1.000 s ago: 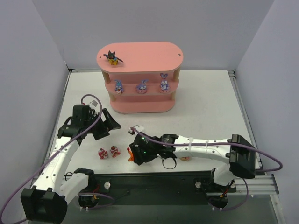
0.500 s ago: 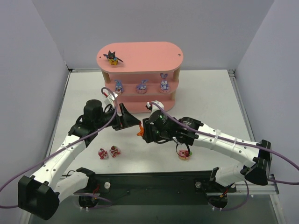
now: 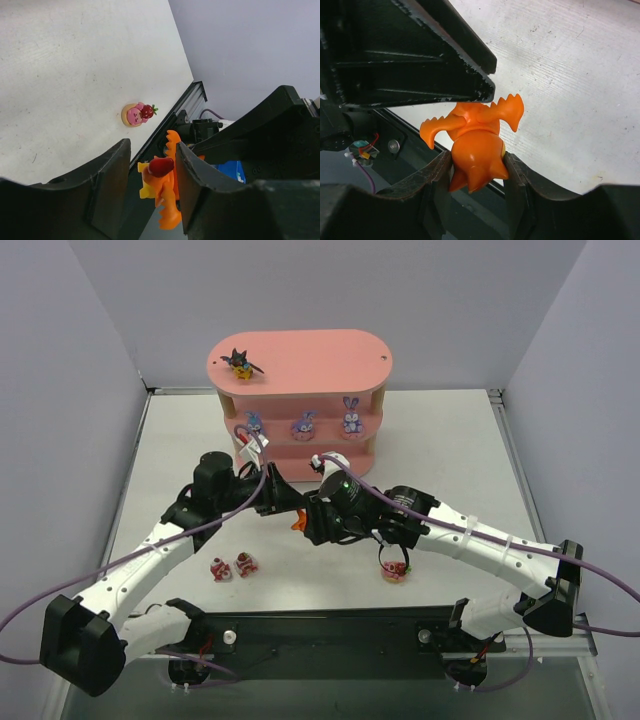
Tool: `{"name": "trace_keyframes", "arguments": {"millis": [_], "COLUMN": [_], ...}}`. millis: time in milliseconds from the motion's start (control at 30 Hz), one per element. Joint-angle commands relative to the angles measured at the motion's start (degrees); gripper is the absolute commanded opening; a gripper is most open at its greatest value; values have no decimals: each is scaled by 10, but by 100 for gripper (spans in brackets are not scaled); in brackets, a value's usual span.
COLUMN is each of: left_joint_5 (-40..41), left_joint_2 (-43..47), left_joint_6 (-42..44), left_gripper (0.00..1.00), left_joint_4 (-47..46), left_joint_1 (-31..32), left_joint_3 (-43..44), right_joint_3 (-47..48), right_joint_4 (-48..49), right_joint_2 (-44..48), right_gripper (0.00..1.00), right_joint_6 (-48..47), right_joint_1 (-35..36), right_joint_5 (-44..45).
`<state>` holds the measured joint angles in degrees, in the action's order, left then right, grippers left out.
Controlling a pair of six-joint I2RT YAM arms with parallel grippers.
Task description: Place and organize the plastic toys onto the shelf
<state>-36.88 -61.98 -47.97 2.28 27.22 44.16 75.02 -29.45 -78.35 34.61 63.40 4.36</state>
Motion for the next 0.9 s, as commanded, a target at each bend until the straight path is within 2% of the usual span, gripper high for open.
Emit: {"name": "trace_keyframes", "arguments": {"millis": [0, 100, 167, 200, 233, 267, 300, 400, 467, 600, 700, 867], "left_joint_5": [0, -5, -4, -3, -2, 0, 0, -2, 4, 11, 6, 4], "left_joint_2": [-10, -15, -12, -10, -9, -8, -6, 0, 4, 2, 4, 11], "left_joint_6": [0, -3, -5, -5, -12, -17, -26, -79, -129, -192, -254, -346], "left_gripper": [40, 31, 21, 15, 0, 0, 0, 0, 0, 0, 0, 0], "left_joint_4": [-36, -37, -36, -36, -35, -33, -36, -62, -79, -83, -113, -211], "left_joint_1": [3, 4, 5, 5, 5, 5, 5, 4, 4, 3, 2, -1], "left_joint_3": [2, 1, -1, 0, -1, -1, -2, -5, -2, 14, 16, -1], "right_joint_3": [28, 30, 32, 33, 33, 33, 33, 21, 15, 6, -1, -15], "right_joint_4": [-13, -13, -13, -12, -12, -12, -13, 3, 23, 65, 102, 174], "right_joint_2": [-1, -1, 0, 1, 3, 6, 8, 29, 51, 86, 108, 148], "right_gripper": [1, 1, 1, 3, 6, 12, 31, 64, 73, 79, 79, 78], "right_joint_6": [-10, -6, -4, -1, 0, 0, 1, -2, -9, -31, -52, -77], "right_joint_1": [-2, -3, -3, -3, -3, -3, -2, 4, 11, 22, 23, 24], "right_joint_5": [-7, -4, 0, 3, 6, 11, 17, 48, 67, 103, 119, 140]}}
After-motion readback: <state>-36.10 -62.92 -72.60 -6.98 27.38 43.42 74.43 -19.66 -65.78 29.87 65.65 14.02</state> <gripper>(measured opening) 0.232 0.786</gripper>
